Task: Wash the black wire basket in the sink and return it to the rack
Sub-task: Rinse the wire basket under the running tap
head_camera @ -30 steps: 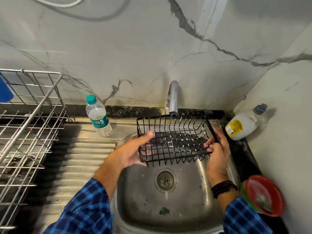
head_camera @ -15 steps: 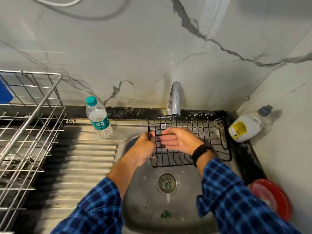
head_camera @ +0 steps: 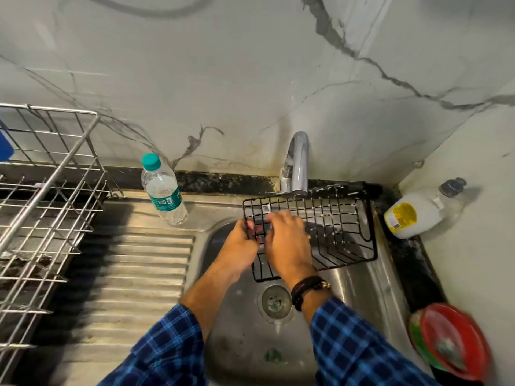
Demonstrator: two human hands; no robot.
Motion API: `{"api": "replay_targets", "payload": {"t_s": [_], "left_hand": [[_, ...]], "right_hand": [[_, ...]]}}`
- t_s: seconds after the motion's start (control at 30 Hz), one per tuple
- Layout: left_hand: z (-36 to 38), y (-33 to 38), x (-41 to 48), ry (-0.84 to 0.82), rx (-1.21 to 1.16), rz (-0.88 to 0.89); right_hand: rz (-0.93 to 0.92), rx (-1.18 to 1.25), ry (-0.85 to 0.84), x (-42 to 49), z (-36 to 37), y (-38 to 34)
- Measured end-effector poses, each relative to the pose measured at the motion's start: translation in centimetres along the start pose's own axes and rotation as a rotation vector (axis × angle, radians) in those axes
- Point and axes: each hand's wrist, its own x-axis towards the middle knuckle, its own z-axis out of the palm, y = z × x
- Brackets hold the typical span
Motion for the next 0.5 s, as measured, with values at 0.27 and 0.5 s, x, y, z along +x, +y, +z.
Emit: {"api": "replay_targets", "payload": {"t_s": [0.27, 0.5], "left_hand": [[-0.2, 0.6, -0.1, 0.012, 0.147, 0.106], [1.3, -0.3, -1.0, 0.032, 0.117, 0.134]], "right_hand": [[-0.069, -0.232, -0.084, -0.2, 0.3, 1.2], [0.010, -0.005, -0.221, 0.8, 1.3, 1.2]]}}
